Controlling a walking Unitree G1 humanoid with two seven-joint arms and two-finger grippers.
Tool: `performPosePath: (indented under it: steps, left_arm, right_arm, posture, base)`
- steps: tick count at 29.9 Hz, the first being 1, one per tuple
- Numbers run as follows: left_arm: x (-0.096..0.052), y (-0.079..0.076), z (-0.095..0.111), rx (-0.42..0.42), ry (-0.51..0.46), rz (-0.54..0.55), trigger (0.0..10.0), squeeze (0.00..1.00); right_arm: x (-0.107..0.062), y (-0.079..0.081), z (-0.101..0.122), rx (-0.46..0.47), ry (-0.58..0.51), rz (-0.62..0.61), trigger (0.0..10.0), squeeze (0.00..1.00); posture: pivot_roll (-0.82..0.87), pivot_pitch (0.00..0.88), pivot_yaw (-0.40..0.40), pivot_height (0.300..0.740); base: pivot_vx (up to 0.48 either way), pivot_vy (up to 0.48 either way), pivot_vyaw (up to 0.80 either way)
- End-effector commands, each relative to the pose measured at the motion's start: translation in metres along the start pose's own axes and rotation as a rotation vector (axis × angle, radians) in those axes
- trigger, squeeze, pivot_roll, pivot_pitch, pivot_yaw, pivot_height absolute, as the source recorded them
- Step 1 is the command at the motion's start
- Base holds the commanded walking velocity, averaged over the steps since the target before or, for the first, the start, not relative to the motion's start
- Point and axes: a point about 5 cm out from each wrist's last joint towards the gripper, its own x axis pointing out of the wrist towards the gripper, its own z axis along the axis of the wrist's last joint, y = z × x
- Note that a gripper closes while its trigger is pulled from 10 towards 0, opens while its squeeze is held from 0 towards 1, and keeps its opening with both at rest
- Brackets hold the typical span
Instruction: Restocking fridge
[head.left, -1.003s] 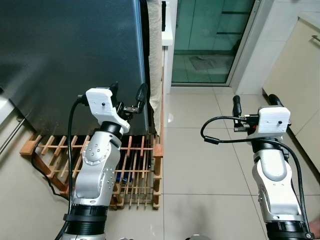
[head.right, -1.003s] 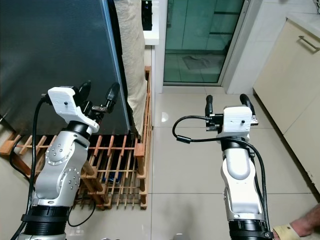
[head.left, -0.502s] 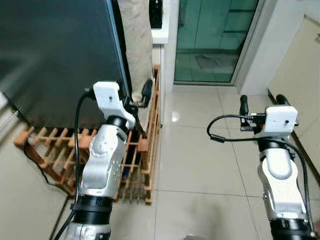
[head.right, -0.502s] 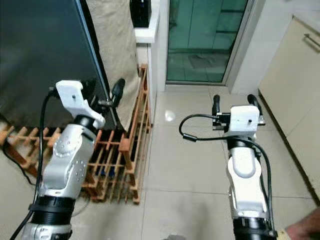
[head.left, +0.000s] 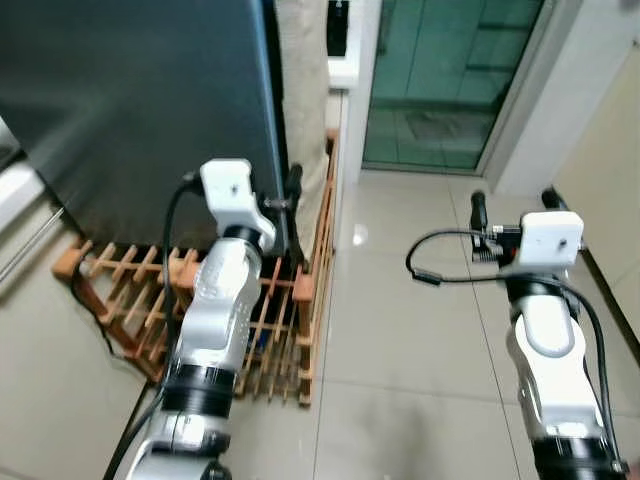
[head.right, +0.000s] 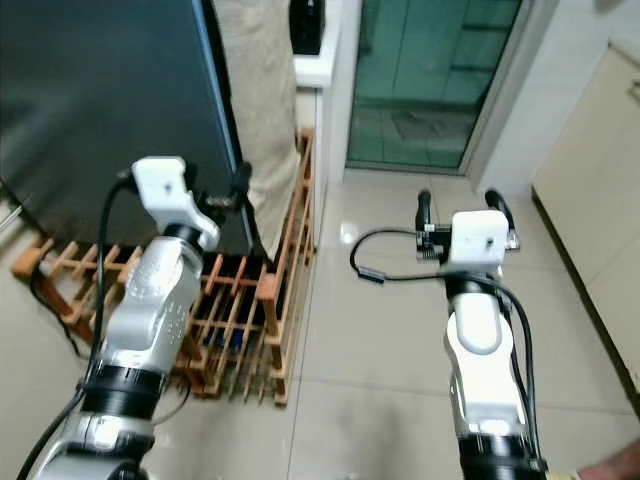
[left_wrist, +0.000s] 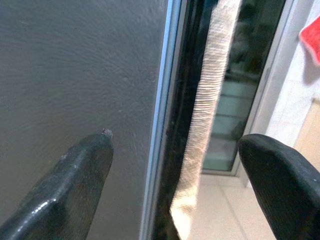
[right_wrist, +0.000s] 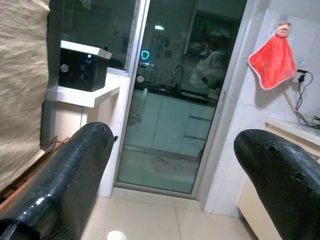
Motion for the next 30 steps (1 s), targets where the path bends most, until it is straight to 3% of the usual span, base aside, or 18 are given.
performPosePath:
  steps: [1, 7, 14, 17, 20, 30]
  left_arm:
    - [0.004, 0.001, 0.000, 0.010, -0.001, 0.019, 10.0, 0.00]
    - [0.013, -0.007, 0.013, -0.020, -0.047, -0.021, 10.0, 0.00]
    - [0.005, -0.014, 0.005, -0.066, -0.023, -0.072, 10.0, 0.00]
    - [0.002, -0.026, 0.000, -0.062, -0.006, -0.128, 10.0, 0.00]
    - [0.006, -0.030, -0.001, -0.066, -0.002, -0.110, 10.0, 0.00]
    - [0.020, -0.022, -0.001, -0.059, 0.036, -0.006, 10.0, 0.00]
  right_arm:
    - [0.001, -0.003, 0.001, 0.008, 0.000, -0.018, 10.0, 0.00]
    - [-0.005, -0.010, 0.002, -0.005, 0.003, -0.042, 10.0, 0.00]
    - [-0.012, -0.011, -0.003, -0.008, 0.025, -0.050, 10.0, 0.00]
    - [-0.012, -0.010, -0.004, -0.009, 0.031, -0.047, 10.0, 0.00]
    - [-0.011, -0.011, -0.004, -0.009, 0.033, -0.048, 10.0, 0.00]
    - [-0.012, -0.012, -0.003, -0.014, 0.030, -0.053, 10.0, 0.00]
  posture:
    - [-0.20, 0.038, 0.035, 0.740]
    - [-0.22, 0.060, 0.050, 0.740]
    - [-0.22, 0.075, 0.051, 0.740]
    - [-0.22, 0.077, 0.049, 0.740]
    - [-0.22, 0.079, 0.048, 0.740]
    - [-0.23, 0.085, 0.054, 0.740]
  base:
    - [0.000, 0.000, 0.00]
    - [0.000, 0.000, 0.00]
    - [0.000, 0.000, 0.00]
    - [0.000, 0.000, 0.00]
    - [0.000, 0.000, 0.00]
    - [0.000, 0.000, 0.00]
